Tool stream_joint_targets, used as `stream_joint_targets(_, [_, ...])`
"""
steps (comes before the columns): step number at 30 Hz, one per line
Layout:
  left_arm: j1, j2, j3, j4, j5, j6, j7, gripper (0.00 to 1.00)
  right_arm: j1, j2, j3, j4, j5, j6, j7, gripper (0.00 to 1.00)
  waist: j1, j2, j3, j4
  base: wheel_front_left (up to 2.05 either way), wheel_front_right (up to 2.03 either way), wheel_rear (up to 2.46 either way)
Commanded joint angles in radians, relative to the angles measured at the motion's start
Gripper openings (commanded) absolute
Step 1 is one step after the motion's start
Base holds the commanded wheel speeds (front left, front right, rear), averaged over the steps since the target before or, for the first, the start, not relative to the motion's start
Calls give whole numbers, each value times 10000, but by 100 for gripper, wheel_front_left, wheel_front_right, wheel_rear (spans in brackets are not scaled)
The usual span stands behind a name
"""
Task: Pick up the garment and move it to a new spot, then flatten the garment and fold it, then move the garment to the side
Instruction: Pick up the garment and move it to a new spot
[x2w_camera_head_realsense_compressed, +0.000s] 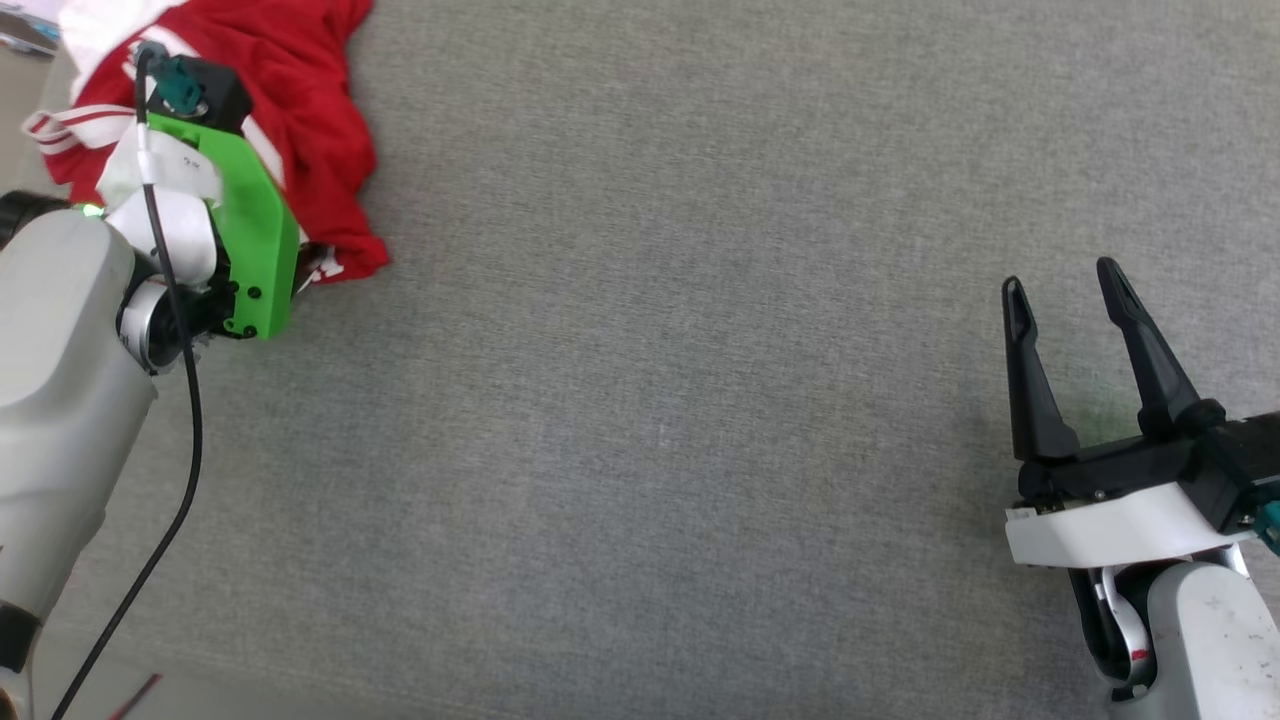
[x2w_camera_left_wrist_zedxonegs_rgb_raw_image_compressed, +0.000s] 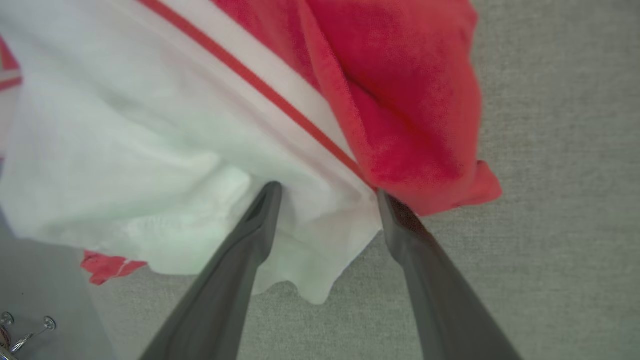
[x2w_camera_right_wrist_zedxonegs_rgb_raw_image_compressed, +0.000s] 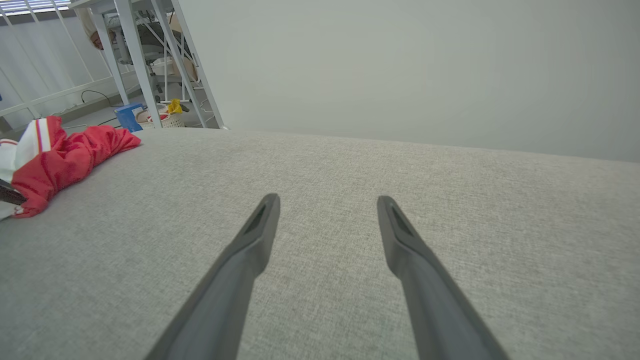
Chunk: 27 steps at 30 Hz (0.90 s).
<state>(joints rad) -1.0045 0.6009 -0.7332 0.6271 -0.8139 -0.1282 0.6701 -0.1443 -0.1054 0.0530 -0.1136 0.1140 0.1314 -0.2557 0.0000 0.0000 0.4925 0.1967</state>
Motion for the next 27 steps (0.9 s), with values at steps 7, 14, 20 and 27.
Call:
stream_joint_targets(7, [214, -36, -732, 998, -672, -24, 272, 100, -383, -38, -60, 96, 145, -7, -61, 100, 0, 0, 639, -490, 0, 0, 0])
stream_joint_targets(14, [52, 60, -1070, 1292, -1079, -24, -362, 0, -417, 5, -99, 235, 230, -7, -61, 100, 0, 0, 539, -462, 0, 0, 0])
stream_joint_targets(20, [-439, 342, -1348, 852, -808, -25, -2204, 0, -277, 95, -133, 361, 344, -7, -61, 100, 0, 0, -171, -257, 0, 0, 0])
stream_joint_targets(27, [-915, 648, -2007, -291, -322, -25, -3767, 0, 149, 301, -122, 483, 475, -7, -61, 100, 0, 0, -1300, -26, 0, 0, 0])
